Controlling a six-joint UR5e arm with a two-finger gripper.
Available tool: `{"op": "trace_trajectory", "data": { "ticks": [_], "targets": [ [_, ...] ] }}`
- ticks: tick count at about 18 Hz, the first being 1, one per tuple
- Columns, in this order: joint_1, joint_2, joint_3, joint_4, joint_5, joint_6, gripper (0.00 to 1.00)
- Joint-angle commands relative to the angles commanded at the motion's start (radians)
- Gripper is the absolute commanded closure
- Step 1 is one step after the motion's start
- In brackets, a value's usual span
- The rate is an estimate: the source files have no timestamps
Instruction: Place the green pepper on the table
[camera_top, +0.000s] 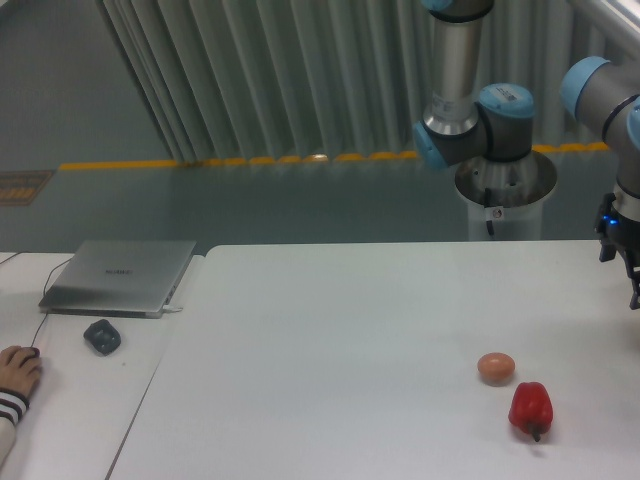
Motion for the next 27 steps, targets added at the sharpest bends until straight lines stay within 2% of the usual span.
{"op": "trace_trajectory", "data": {
  "ticks": [10,13,15,17,20,25,27],
  "targets": [
    [0.035,-0.002,-0.017,0.002,0.009,0.008,0.00],
    [0.057,0.002,-0.031,0.024,0.015,0.017,0.00],
    [0.081,0.003,-0.034,0.061,0.021,0.073,0.00],
    [0.098,0.002,-0.032,0.066,0.023,0.148,0.00],
    [0.106,0.002,-0.031,0.067,0.028,0.170,0.00],
    [0.121,-0.012,-0.031,0.120,0.081,0.273,0.00],
    [0.129,-0.017,-0.031,0.120,0.086,0.287,0.00]
  ]
}}
